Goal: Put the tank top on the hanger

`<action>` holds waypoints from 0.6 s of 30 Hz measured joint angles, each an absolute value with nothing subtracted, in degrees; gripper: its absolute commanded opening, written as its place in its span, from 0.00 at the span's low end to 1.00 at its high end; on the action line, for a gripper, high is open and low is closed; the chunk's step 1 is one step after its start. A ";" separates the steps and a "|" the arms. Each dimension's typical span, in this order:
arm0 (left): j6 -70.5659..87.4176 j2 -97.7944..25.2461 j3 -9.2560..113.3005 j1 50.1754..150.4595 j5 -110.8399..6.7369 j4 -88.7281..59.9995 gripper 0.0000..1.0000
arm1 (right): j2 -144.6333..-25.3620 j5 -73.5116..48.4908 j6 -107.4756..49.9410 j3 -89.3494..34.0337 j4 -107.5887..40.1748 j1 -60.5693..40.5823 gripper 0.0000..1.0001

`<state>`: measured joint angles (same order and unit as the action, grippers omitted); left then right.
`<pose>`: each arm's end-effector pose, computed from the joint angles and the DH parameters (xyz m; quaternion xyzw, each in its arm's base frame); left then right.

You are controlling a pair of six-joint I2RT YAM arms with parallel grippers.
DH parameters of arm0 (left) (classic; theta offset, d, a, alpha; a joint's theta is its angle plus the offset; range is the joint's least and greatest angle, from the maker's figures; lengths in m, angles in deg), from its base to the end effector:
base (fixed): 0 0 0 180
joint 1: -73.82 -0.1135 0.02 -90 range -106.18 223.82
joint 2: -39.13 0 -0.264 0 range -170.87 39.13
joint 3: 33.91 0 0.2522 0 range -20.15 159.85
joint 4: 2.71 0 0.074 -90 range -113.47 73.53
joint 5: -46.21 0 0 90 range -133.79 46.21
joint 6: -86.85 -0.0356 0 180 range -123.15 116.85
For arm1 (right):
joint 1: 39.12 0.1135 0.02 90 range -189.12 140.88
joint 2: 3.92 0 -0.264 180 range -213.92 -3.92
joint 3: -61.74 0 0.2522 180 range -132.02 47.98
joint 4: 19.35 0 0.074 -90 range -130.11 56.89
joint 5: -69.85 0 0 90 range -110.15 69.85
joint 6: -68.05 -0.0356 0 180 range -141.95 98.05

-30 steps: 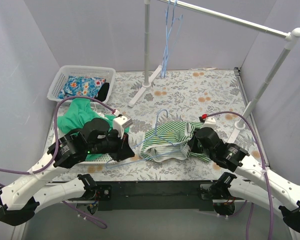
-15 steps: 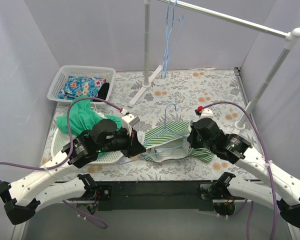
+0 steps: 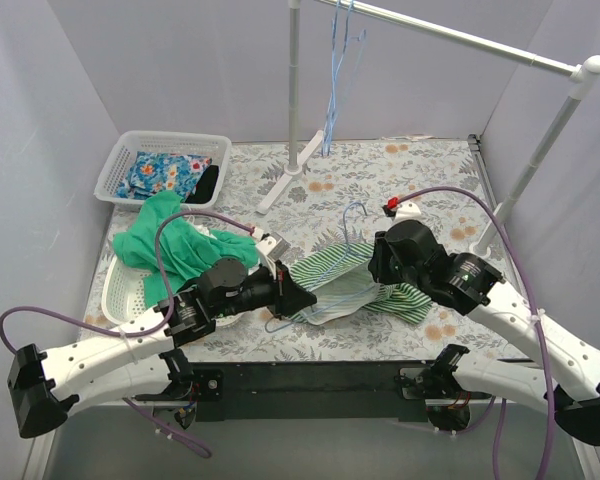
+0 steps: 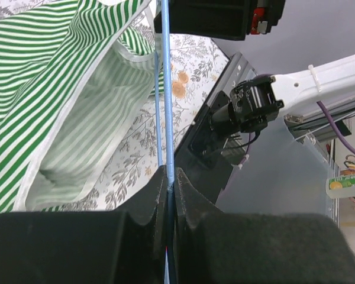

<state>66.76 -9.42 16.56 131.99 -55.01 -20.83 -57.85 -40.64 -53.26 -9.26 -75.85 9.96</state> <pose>0.1006 -0.1752 0.2894 -0.0230 0.7977 -0.5715 0.1913 0.1329 0.1343 0.3327 -0.0624 0.8908 0.1484 0.4248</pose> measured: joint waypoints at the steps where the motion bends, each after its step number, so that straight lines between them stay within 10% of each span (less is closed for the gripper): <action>1: 66.86 -10.32 16.10 132.58 -54.40 -18.77 0.00 | -57.67 -40.64 -53.22 -9.61 -76.05 9.96 0.40; 18: 67.15 -24.68 10.38 136.58 -47.41 5.49 0.00 | -40.98 -40.75 -44.78 -5.47 -64.38 9.96 0.63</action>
